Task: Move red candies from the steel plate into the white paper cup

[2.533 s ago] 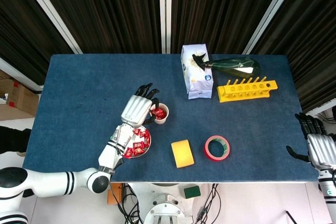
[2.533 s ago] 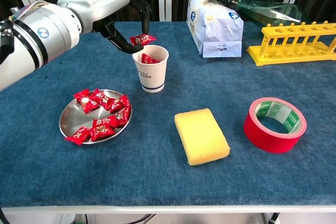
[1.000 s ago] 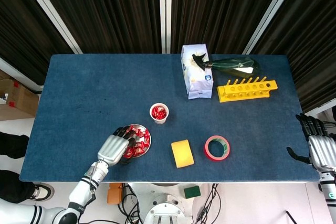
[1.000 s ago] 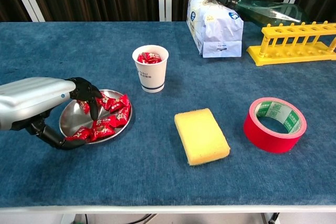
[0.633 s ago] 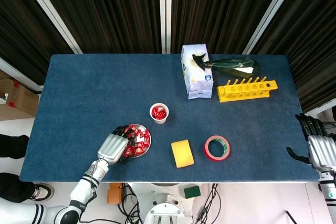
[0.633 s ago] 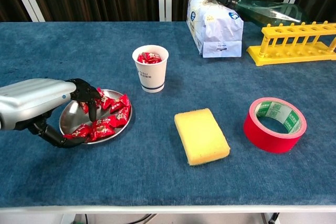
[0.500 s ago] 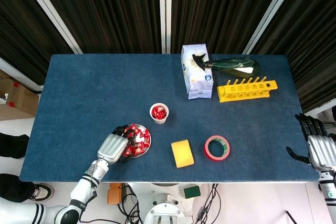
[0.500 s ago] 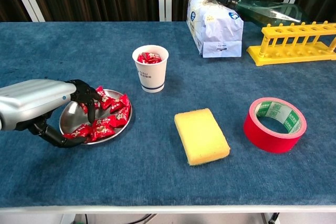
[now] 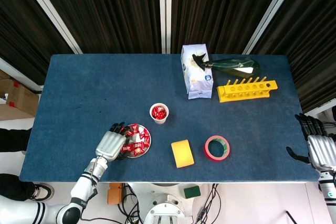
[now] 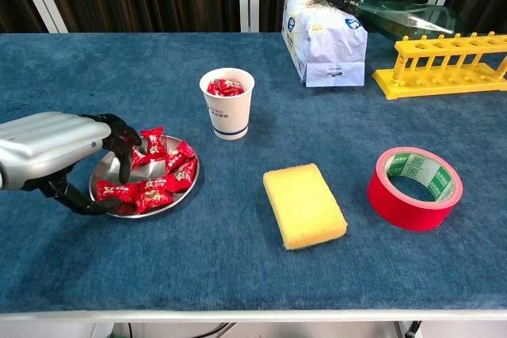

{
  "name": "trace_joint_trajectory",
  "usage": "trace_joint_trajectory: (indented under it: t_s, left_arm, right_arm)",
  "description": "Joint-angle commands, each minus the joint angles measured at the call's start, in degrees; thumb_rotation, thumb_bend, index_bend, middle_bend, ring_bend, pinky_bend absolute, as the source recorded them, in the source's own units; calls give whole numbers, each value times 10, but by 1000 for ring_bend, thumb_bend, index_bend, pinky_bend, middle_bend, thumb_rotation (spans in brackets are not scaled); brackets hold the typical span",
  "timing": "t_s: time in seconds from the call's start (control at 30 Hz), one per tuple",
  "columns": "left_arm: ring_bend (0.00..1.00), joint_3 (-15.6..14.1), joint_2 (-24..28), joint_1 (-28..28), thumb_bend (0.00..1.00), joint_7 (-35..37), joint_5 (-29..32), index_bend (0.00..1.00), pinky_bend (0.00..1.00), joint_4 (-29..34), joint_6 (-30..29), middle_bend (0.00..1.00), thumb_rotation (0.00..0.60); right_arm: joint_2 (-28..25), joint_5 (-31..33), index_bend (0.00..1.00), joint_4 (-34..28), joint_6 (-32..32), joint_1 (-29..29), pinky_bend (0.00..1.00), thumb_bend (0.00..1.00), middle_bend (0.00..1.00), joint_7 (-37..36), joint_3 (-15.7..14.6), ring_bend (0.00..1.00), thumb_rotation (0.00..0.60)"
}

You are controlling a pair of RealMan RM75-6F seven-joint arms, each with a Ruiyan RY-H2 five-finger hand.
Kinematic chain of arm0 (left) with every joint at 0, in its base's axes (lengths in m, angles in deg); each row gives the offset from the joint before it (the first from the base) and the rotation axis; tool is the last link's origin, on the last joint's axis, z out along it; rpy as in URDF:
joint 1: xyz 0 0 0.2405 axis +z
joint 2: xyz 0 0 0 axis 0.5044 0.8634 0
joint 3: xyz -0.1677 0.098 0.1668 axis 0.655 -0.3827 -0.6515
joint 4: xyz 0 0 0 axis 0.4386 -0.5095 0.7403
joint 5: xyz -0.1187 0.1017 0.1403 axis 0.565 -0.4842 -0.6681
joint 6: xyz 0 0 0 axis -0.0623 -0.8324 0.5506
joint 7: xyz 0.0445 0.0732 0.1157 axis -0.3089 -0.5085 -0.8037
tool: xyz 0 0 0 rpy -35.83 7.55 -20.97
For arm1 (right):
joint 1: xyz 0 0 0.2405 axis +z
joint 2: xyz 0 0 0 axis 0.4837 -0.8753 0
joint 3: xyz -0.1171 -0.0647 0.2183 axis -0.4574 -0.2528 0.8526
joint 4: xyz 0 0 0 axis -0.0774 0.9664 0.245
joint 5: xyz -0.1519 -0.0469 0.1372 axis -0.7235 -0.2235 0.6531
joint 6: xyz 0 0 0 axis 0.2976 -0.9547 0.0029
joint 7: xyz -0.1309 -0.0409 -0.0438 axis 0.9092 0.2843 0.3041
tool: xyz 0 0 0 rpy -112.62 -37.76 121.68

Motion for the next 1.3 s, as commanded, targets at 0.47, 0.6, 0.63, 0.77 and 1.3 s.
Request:
trace_joint_trajectory:
  t_s: [0.47,0.6,0.63,0.77,1.3]
  left_arm:
    - [25,-1,-7,-4,357,-23,2,558,111,5,-9,163,594]
    - [25,3,-2,0,358,-7,-15,577,111,13,-15,173,600]
    - [25,4,0,0,358,-3,-21,577,111,17,-18,174,600]
    - [25,17,15,1,358,9,-41,577,111,33,-31,179,600]
    - [25,169,-1,-92,376,22,32,577,111,3,1,185,600]
  right_arm:
    - [-1,0,16,0,-1,-1,0,240,29,-2,0,0,600]
    - [-1,0,16,0,-1,-1,0,240,29,-3,0,0,600]
    - [-1,0,16,1,-1,-1,0,240,29,-3,0,0,600]
    - [-1,0,16,1,0,0,0,240,29,-3,0,0,600]
    - [-2,1,16,2,-5,-3,0,240,29,-8,2,0,600]
